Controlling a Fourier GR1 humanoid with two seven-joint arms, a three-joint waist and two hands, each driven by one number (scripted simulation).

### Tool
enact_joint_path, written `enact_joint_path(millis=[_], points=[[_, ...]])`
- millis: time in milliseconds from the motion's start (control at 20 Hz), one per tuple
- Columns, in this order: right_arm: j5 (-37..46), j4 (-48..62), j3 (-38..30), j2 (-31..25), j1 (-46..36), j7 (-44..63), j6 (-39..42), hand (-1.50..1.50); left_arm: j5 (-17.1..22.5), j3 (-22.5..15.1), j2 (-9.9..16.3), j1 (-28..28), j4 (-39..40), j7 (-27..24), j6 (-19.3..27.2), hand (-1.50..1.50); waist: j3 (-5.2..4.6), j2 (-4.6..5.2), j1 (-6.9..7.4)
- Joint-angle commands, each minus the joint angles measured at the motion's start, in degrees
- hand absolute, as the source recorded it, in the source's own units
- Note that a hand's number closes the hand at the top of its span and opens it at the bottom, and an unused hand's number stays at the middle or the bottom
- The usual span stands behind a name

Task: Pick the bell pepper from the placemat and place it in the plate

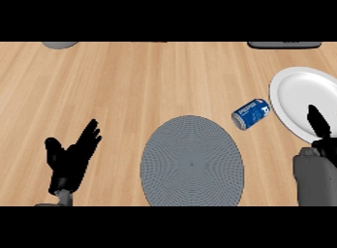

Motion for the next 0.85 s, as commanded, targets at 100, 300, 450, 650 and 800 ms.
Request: enact_joint_path(millis=[100, 300, 450, 650, 800], points=[[-1.73, -5.96, 12.09, 2.04, 10.52, 3.50, -4.28, -1.50, -1.45, -1.58, -1.93, 2.08, 0.02, -0.18, 0.53, 0.00, -0.18, 0.38, 0.45], [6.30, -3.38, 19.08, 2.08, 11.94, 15.09, -6.82, -1.50, -0.49, 1.35, -0.11, -3.11, 3.42, 0.19, -0.75, 0.00, -0.25, 0.42, 0.48], [12.65, -8.02, 18.31, 2.09, 14.06, 21.81, -1.90, -1.50, -1.81, -0.10, -0.98, -0.48, 0.94, 1.43, 0.49, 0.00, -0.27, 0.33, 0.36], [19.20, -10.50, 21.03, 2.10, 16.21, 30.39, -1.52, -1.50, 0.23, 1.24, 0.29, 0.48, 0.35, 1.07, -2.07, 0.00, -0.28, 0.36, 0.42], [25.67, -6.69, 23.71, 2.10, 15.41, 37.46, -3.85, -1.50, -2.61, -0.28, -1.67, -2.31, 1.65, 2.26, 0.87, 0.00, -0.24, 0.49, 0.56]])
